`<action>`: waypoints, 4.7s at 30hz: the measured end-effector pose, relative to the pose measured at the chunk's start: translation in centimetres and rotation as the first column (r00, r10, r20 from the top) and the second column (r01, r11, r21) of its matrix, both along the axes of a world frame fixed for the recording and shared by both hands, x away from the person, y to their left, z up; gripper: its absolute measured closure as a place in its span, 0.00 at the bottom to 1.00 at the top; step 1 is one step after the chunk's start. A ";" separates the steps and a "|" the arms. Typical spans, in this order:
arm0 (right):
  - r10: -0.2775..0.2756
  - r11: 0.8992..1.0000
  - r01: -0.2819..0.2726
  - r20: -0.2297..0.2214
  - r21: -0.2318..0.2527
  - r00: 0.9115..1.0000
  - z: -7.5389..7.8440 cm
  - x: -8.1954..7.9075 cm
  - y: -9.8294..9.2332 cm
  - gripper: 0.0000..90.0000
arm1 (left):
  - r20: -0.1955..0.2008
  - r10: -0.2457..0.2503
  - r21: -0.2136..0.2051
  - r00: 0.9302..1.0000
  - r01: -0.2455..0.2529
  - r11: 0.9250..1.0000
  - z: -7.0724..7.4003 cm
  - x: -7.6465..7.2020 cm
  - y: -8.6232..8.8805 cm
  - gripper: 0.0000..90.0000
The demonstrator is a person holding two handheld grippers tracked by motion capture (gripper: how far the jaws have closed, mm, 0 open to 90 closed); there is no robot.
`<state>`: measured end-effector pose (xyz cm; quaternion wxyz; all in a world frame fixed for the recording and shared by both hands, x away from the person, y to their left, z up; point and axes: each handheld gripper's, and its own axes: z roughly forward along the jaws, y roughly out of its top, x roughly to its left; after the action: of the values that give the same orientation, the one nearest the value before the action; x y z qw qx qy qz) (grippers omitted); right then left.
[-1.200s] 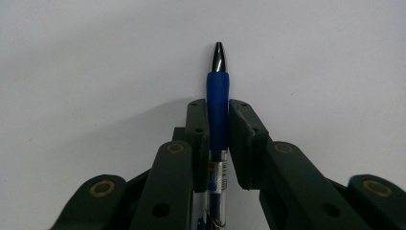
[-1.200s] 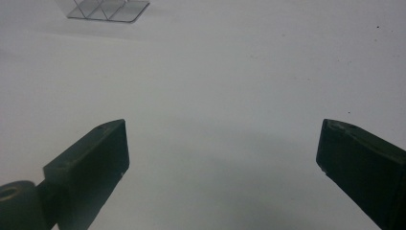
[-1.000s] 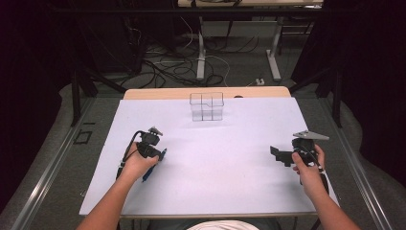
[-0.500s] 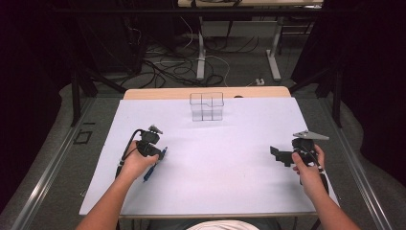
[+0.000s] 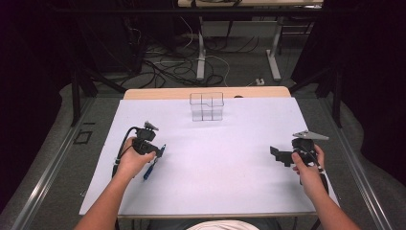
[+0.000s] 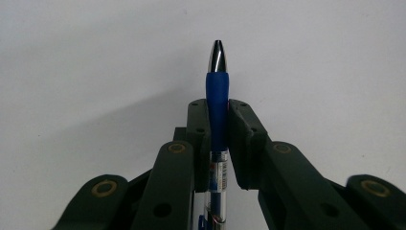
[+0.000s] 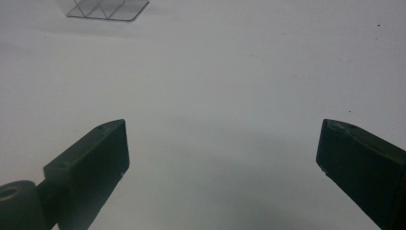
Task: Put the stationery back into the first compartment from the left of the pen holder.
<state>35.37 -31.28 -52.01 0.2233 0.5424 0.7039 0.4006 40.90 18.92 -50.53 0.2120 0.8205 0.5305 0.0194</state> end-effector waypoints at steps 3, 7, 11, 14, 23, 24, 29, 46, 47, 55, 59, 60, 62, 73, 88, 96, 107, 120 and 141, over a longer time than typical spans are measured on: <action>0.000 1.000 0.000 0.000 -0.002 1.000 0.0 0.0 0.0 0.04 | 0.021 0.012 -0.025 1.000 -0.011 1.000 0.3 0.0 0.2 0.89; -0.002 1.000 0.002 0.000 -0.002 1.000 0.0 0.0 0.0 0.04 | 0.050 0.030 -0.079 0.998 -0.026 0.997 0.4 0.0 0.5 0.89; -0.001 1.000 0.001 -0.003 0.001 1.000 0.0 0.0 0.0 0.04 | 0.098 0.048 -0.132 0.994 -0.035 0.991 0.3 0.0 0.7 0.89; -0.002 1.000 0.002 -0.003 0.000 1.000 -0.1 0.0 0.1 0.04 | 0.121 0.068 -0.164 0.990 -0.048 0.985 0.4 0.0 0.9 0.89; -0.001 1.000 0.001 -0.005 0.001 1.000 -0.1 0.0 0.1 0.04 | 0.188 0.127 -0.253 0.974 -0.077 0.965 1.0 0.0 1.4 0.89; -0.001 1.000 0.001 -0.005 0.001 1.000 -0.1 0.0 0.1 0.04 | 0.201 0.139 -0.265 0.970 -0.083 0.961 1.0 0.0 1.4 0.89; -0.003 1.000 0.003 -0.008 0.003 1.000 0.0 0.0 0.1 0.04 | 0.260 0.171 -0.303 0.950 -0.088 0.949 1.3 0.2 1.5 0.89; -0.008 1.000 0.008 -0.010 0.009 1.000 -0.2 0.1 -0.2 0.05 | 0.446 0.270 -0.391 0.853 -0.086 0.917 1.8 1.3 0.0 0.89; -0.010 1.000 0.010 -0.012 0.010 1.000 -0.2 0.1 -0.2 0.05 | 0.454 0.274 -0.394 0.848 -0.085 0.915 1.9 1.4 -0.1 0.89; -0.014 1.000 0.014 -0.009 0.009 1.000 -0.2 0.2 -0.1 0.05 | 0.531 0.274 -0.400 0.801 -0.048 0.915 2.8 1.9 -1.0 0.89; -0.006 1.000 0.006 -0.010 0.007 1.000 -0.2 0.2 -0.2 0.05 | 0.547 0.271 -0.405 0.792 -0.033 0.914 3.6 2.3 -1.7 0.89; -0.012 1.000 0.012 -0.010 0.014 1.000 -0.2 0.2 -0.1 0.05 | 0.549 0.269 -0.405 0.791 -0.029 0.914 3.7 2.4 -1.8 0.89; -0.012 1.000 0.012 -0.008 0.007 1.000 -0.2 0.2 -0.1 0.05 | 0.553 0.260 -0.399 0.791 -0.022 0.917 4.1 2.6 -2.3 0.89; -0.002 1.000 0.002 -0.001 0.000 1.000 -0.1 0.2 0.1 0.05 | 0.590 0.234 -0.374 0.772 0.004 0.928 5.8 3.9 -4.1 0.89; -0.002 1.000 0.002 0.004 -0.003 1.000 0.0 0.1 0.1 0.05 | 0.627 0.231 -0.367 0.744 0.021 0.930 7.1 5.4 -5.9 0.89; -0.008 1.000 0.008 0.011 0.000 1.000 0.1 0.1 0.0 0.06 | 0.641 0.234 -0.369 0.731 0.027 0.929 8.0 6.6 -7.0 0.89; -0.019 1.000 0.019 0.010 0.007 1.000 0.2 0.0 -0.1 0.07 | 0.660 0.226 -0.362 0.716 0.040 0.931 9.2 8.9 -8.8 0.89; -0.007 1.000 0.007 0.012 0.014 1.000 0.2 -0.1 -0.1 0.07 | 0.680 0.226 -0.349 0.698 0.038 0.936 9.6 11.0 -11.2 0.89; -0.002 1.000 0.002 -0.001 0.030 1.000 0.1 -0.1 -0.1 0.07 | 0.686 0.231 -0.321 0.690 0.002 0.947 8.8 13.1 -12.2 0.89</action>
<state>35.26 -31.35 -51.90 0.2153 0.5466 0.6974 0.4104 54.04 6.76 -41.68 0.5203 0.6713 0.4534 0.2704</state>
